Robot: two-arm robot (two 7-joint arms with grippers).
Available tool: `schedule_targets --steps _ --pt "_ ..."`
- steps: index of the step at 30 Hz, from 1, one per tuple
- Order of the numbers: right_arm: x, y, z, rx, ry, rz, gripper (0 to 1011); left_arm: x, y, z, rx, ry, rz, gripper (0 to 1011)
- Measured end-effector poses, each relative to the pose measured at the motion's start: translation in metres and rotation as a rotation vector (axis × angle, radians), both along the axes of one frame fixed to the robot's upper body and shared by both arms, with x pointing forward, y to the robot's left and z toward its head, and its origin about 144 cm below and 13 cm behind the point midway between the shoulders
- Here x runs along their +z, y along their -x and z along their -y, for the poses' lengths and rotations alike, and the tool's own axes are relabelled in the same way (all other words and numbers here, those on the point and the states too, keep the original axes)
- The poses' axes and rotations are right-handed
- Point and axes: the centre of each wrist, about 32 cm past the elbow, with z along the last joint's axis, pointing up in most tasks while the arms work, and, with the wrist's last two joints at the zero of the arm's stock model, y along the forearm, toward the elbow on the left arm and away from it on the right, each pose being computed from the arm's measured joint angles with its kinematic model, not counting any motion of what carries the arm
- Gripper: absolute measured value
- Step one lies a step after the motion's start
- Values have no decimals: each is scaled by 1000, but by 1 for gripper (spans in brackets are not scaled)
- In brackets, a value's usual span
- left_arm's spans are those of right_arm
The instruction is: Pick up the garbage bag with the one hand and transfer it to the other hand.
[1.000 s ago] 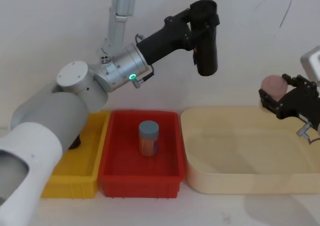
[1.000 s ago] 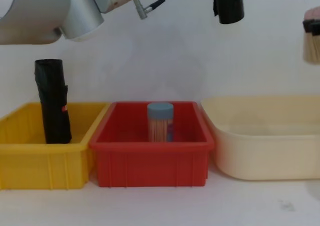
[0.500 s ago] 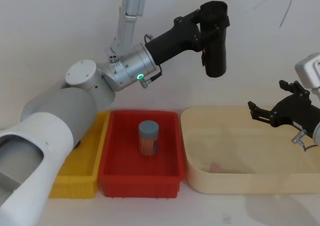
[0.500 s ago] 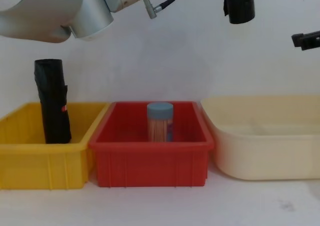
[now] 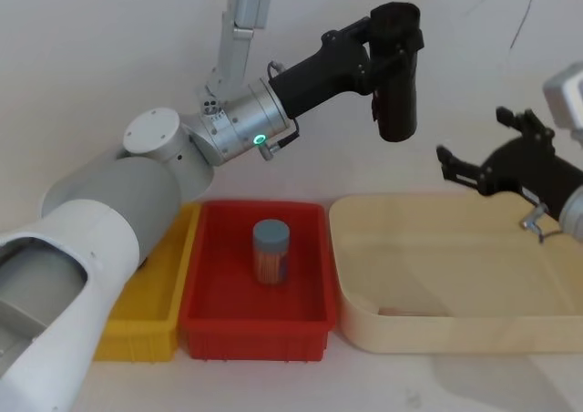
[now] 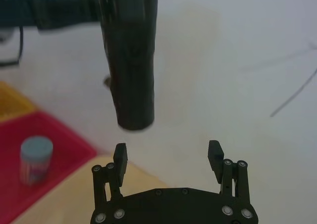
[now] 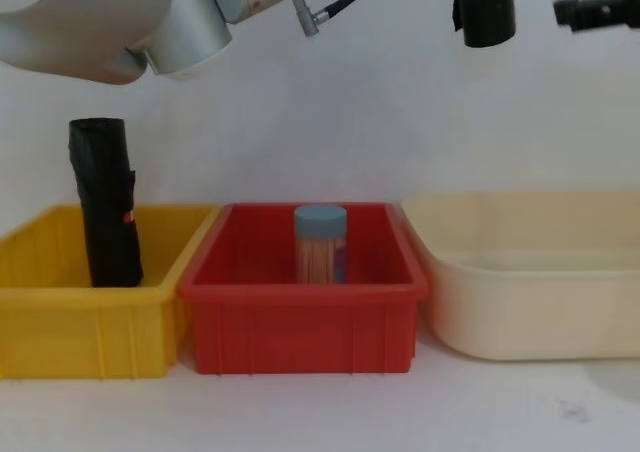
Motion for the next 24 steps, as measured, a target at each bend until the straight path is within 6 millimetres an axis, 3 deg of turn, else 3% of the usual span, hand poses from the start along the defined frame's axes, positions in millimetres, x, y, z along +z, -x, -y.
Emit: schedule_targets --steps 24 --pt "19 -24 -37 70 -9 42 1001 0 0 1 -3 -2 0 540"
